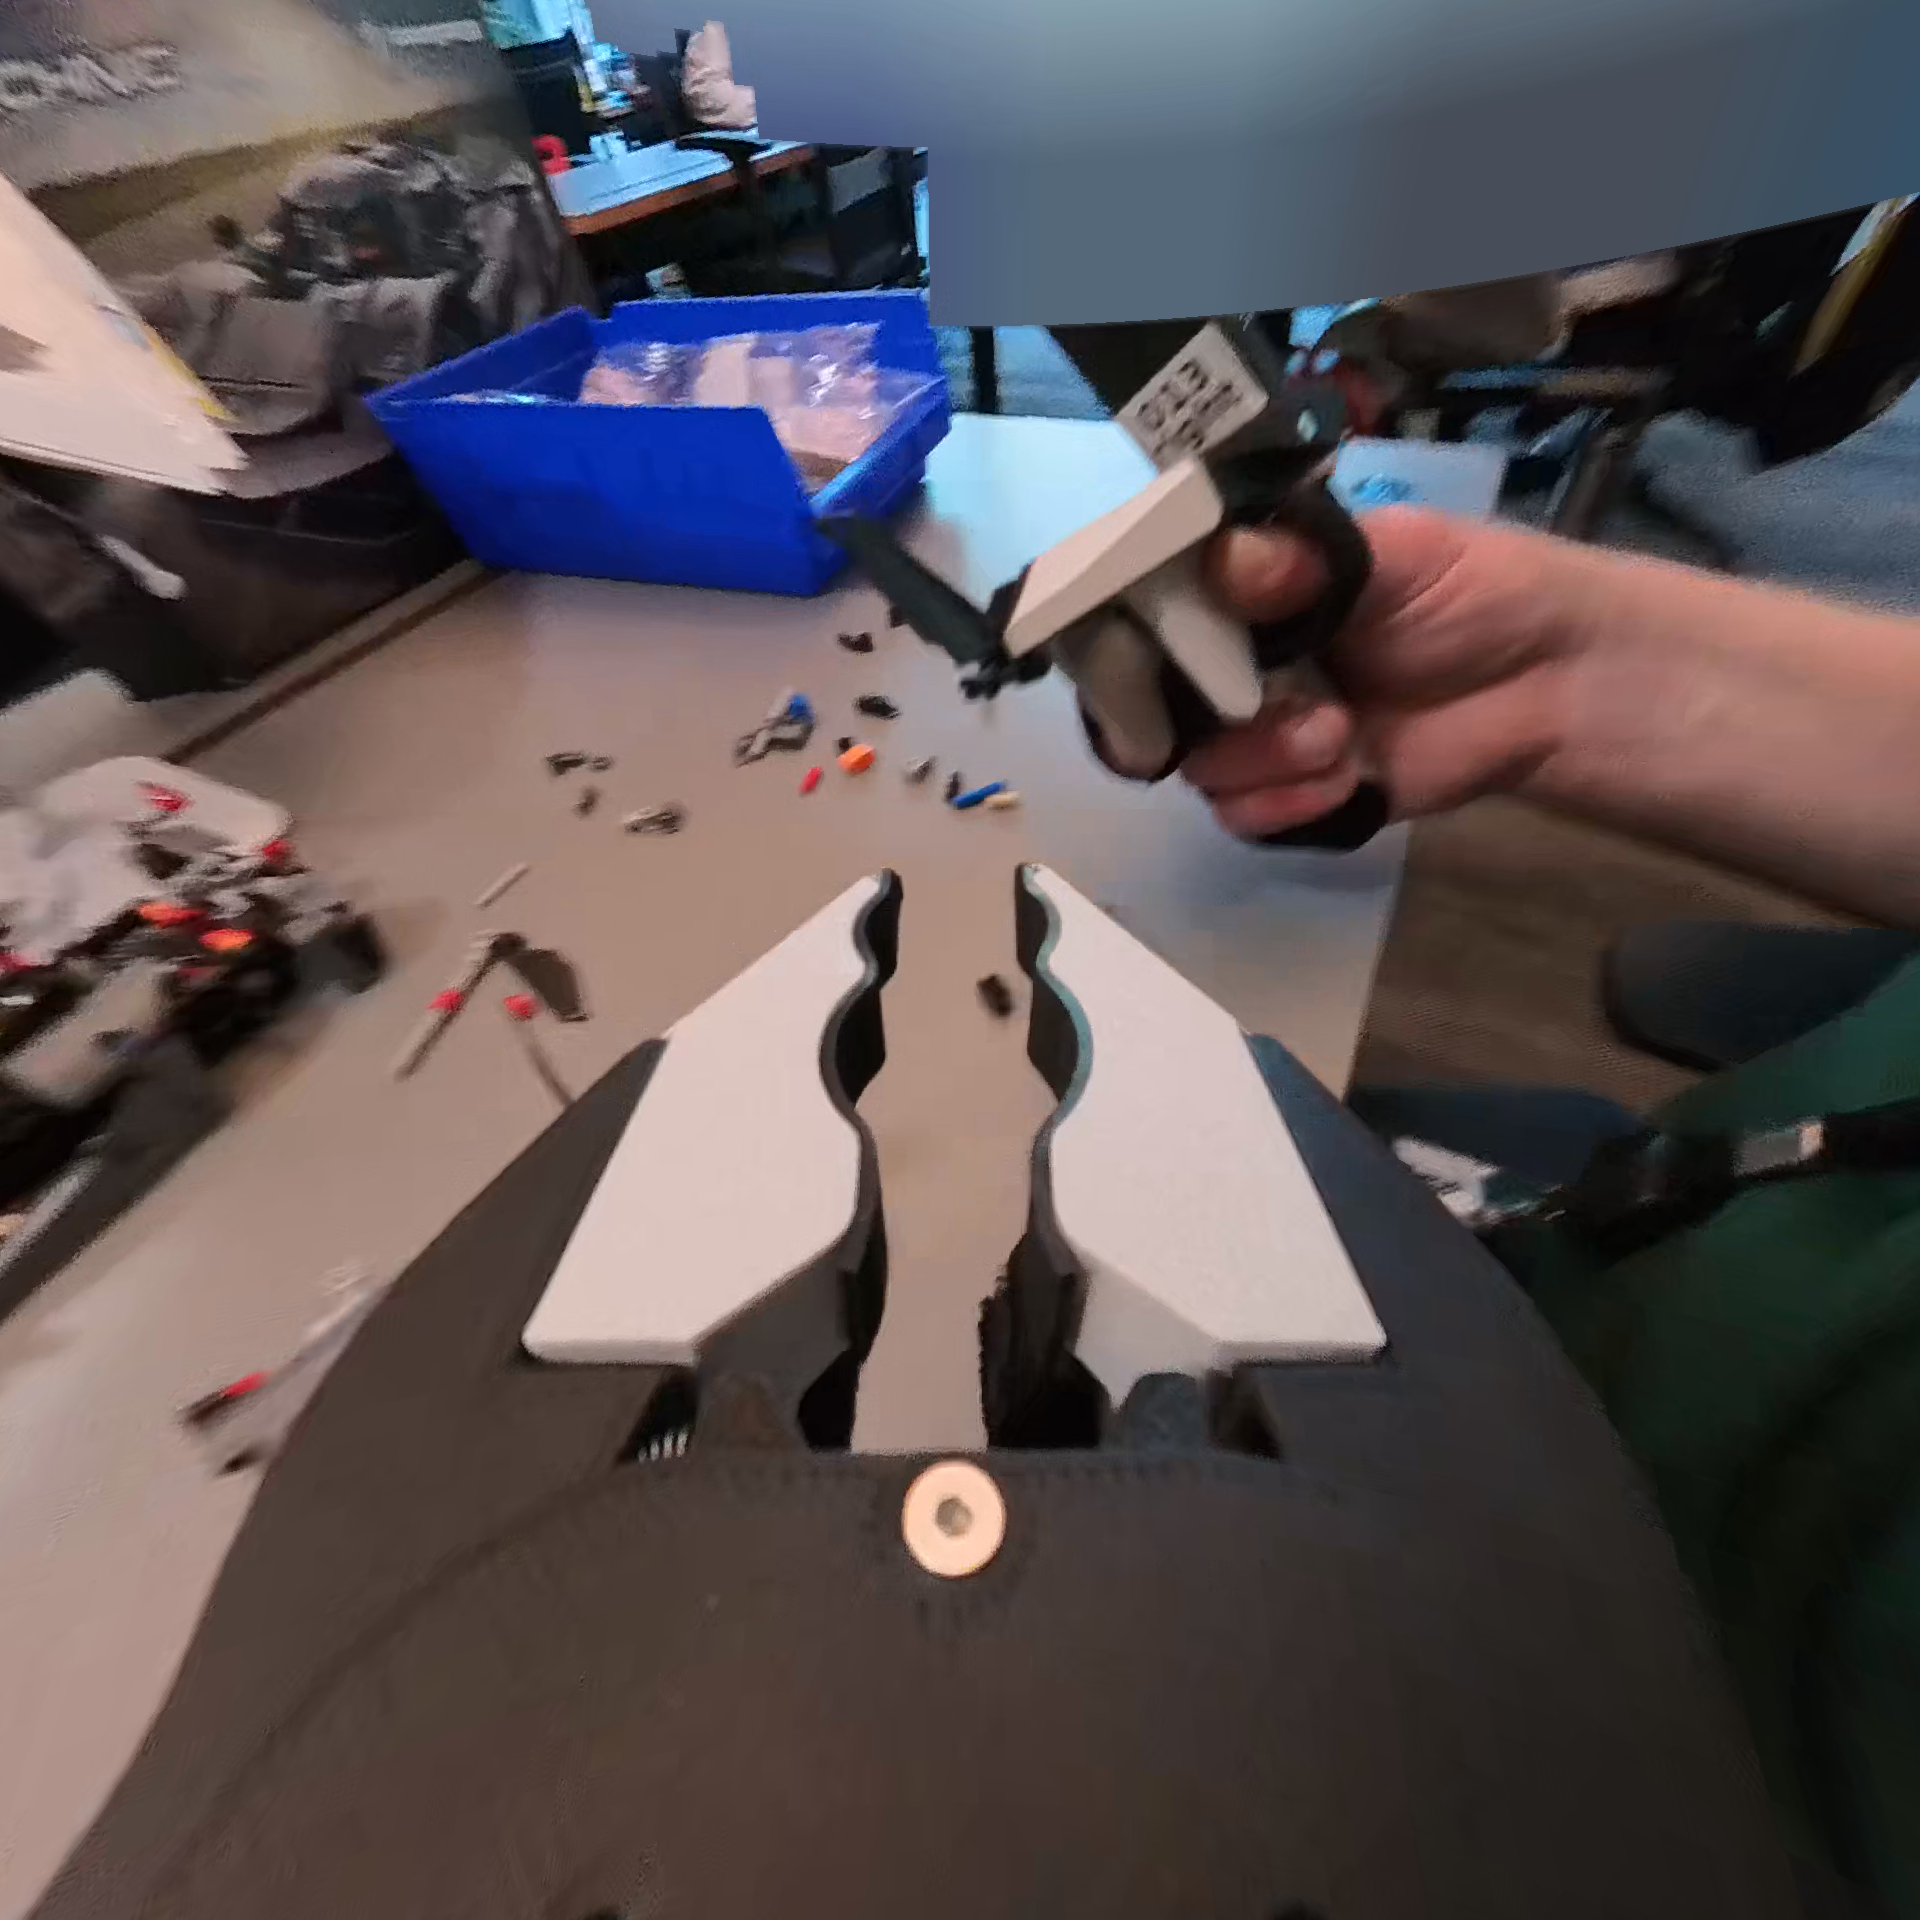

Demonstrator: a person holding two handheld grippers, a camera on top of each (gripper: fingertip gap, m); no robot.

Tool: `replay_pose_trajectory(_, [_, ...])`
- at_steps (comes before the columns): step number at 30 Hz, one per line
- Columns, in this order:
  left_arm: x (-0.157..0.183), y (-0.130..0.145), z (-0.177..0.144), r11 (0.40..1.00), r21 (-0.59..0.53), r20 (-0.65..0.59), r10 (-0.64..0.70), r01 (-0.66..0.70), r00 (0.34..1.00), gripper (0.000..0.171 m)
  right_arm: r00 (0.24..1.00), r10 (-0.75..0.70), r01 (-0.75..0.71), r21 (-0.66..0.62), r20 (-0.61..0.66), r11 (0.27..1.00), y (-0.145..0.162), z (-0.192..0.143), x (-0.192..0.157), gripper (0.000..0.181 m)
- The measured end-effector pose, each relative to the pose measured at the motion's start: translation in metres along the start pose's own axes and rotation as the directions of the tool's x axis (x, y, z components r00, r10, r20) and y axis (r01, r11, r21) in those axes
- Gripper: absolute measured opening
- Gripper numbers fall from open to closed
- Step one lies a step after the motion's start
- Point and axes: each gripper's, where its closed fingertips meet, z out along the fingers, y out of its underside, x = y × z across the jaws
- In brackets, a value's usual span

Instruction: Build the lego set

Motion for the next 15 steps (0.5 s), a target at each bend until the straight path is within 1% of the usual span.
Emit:
replay_pose_trajectory(3, [0.012, -0.007, 0.008, 0.986, 0.053, -0.110, -0.151, 0.157, 0.982, 0.021, 1.000, -0.007, 0.008, -0.034, 0.027, 0.999, 0.009, 0.010, -0.008, 0.001])
replay_pose_trajectory(5, [0.015, -0.011, 0.009, 0.959, 0.078, -0.187, -0.253, 0.271, 0.949, 0.021, 0.999, -0.005, 0.007, -0.050, 0.044, 0.999, 0.014, 0.015, -0.012, 0.001])
replay_pose_trajectory(7, [0.019, -0.018, 0.005, 0.925, 0.110, -0.272, -0.323, 0.363, 0.906, 0.017, 0.999, -0.009, 0.012, -0.065, 0.053, 0.998, 0.019, 0.018, -0.015, 0.001])
replay_pose_trajectory(8, [0.023, -0.020, 0.004, 0.915, 0.110, -0.312, -0.340, 0.389, 0.887, 0.014, 0.998, -0.014, 0.019, -0.077, 0.058, 0.997, 0.022, 0.019, -0.016, 0.001])
replay_pose_trajectory(10, [0.025, -0.019, 0.003, 0.910, 0.107, -0.327, -0.349, 0.401, 0.878, 0.004, 0.998, -0.019, 0.024, -0.088, 0.065, 0.996, 0.025, 0.021, -0.018, 0.001])
replay_pose_trajectory(15, [0.027, -0.016, -0.001, 0.903, 0.100, -0.336, -0.365, 0.418, 0.868, 0.003, 0.997, -0.025, 0.031, -0.092, 0.071, 0.995, 0.029, 0.023, -0.019, 0.001])
